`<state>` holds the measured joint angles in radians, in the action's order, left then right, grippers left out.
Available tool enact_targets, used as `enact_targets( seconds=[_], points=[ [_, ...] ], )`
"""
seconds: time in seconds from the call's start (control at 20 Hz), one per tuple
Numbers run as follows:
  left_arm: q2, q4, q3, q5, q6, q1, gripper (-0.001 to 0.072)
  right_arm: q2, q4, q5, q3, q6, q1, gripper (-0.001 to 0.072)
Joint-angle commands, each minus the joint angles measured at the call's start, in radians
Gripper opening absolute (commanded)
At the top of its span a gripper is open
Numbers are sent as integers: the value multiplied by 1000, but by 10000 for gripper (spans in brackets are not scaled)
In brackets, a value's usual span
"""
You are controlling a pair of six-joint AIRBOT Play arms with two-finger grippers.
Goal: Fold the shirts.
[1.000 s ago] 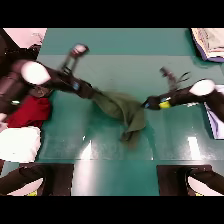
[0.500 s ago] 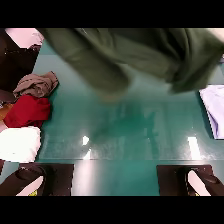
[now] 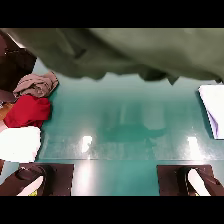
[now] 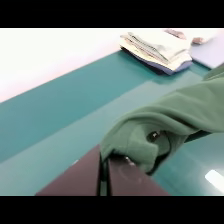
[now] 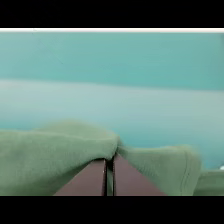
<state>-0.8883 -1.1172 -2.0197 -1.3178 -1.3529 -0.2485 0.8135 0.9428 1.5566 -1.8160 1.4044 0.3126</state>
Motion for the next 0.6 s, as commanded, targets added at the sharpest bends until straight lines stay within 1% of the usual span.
enact_targets(
  seconds=[0.0,0.05,0.15,0.3,0.4,0.45,0.55],
  points=[
    [5,-2,5,-137,-1,1,30,-14,-1,101,20,37,5,16],
    [5,-37,55,-167,-1,1,29,-25,-6,105,89,55,5,16],
    [5,-99,213,-182,-1,1,30,-45,-10,121,262,80,5,16],
    [-17,-110,506,-146,0,1,30,-88,-9,112,581,80,5,16],
    [-61,-111,682,-55,8,1,30,-108,-9,56,795,79,5,16],
    [-93,-110,753,10,25,1,30,-116,-9,14,879,76,5,17],
    [-170,-110,820,149,26,1,30,-116,-10,-77,1004,52,5,17]
  ],
)
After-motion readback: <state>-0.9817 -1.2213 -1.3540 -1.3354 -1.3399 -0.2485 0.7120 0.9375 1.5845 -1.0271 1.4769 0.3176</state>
